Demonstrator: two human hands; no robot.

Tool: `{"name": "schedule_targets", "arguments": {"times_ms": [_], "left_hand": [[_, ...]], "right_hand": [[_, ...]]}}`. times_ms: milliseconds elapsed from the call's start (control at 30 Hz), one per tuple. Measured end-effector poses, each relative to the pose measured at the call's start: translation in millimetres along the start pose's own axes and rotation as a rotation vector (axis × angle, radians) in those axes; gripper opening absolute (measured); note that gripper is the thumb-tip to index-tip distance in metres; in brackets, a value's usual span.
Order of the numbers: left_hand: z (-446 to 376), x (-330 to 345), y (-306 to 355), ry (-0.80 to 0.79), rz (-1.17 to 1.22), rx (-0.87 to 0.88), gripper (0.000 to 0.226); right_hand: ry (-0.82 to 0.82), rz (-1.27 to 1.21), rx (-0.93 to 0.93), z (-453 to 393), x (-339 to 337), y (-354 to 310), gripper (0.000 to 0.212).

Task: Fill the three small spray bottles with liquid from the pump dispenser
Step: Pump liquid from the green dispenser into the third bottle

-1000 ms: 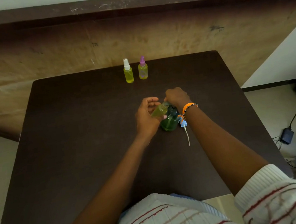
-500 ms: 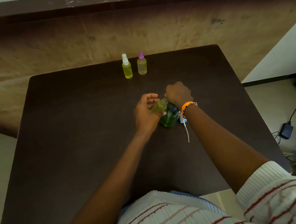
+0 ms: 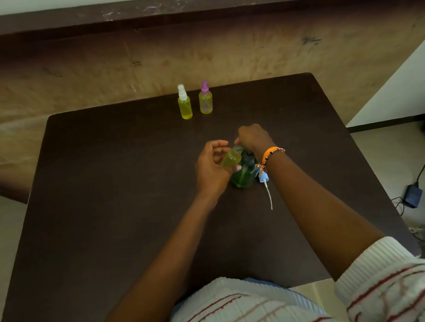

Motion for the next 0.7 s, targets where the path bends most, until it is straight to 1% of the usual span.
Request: {"name": "schedule_targets", "arguments": {"times_ms": [33,100,200,267,333,400,533,600,633,700], "left_hand": [[-0.3,0.5,0.2,-0.002,0.002,0.003,0.057],[0.2,1.6,1.4,-0.003,0.006,0.009,0.056],[-0.2,1.9,1.9,-0.003,0.006,0.012,0.056],[-0.8,1.7,1.3,-0.006,0.005,0.010,0.057],[-1.7,1.6,-0.9,-0.005,0.001,0.006,0.057],[-1.8,1.3,-2.0,-0.004,0.002,0.001,0.057],[-0.8,1.4,-1.5,-0.007,0.011,-0.003,0.057],[0.6,2.2,-0.8,-0.007,0.017,-0.006,0.057],[1.2,2.1,-0.4,-0.007,0.022,-0.003,0.057],[1.8,1.4,0.8,-0.006,0.025,0.004,0.056]], "right_hand": [[-0.002,0.000,0.000,2.0,-0.8,-1.6,0.077],[-0.003,-0.007,0.008,8.4,-1.9,-3.0,0.074],[0.015,-0.032,0.015,12.9,-1.7,-2.0,0.054],[0.057,-0.051,0.010,12.8,-2.6,-1.0,0.048],[0.099,-0.055,0.015,10.7,-4.1,2.4,0.046],[0.114,-0.044,0.014,10.1,-4.6,4.2,0.046],[0.088,-0.072,0.025,11.8,-2.4,4.2,0.048],[0.043,-0.081,0.023,11.2,-0.1,3.7,0.054],[0.023,-0.094,0.020,8.7,0.9,3.7,0.061],[0.002,-0.131,0.000,-9.3,1.7,7.8,0.069]]}}
Point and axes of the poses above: each hand's wrist, its own z-axis away from the middle knuckle, its own x-axis out of the palm, y = z × x, the point moved 4 cm from there along -z, towards the middle knuckle, and after that the axes turned 14 degrees about -y, right-handed, at the moved point
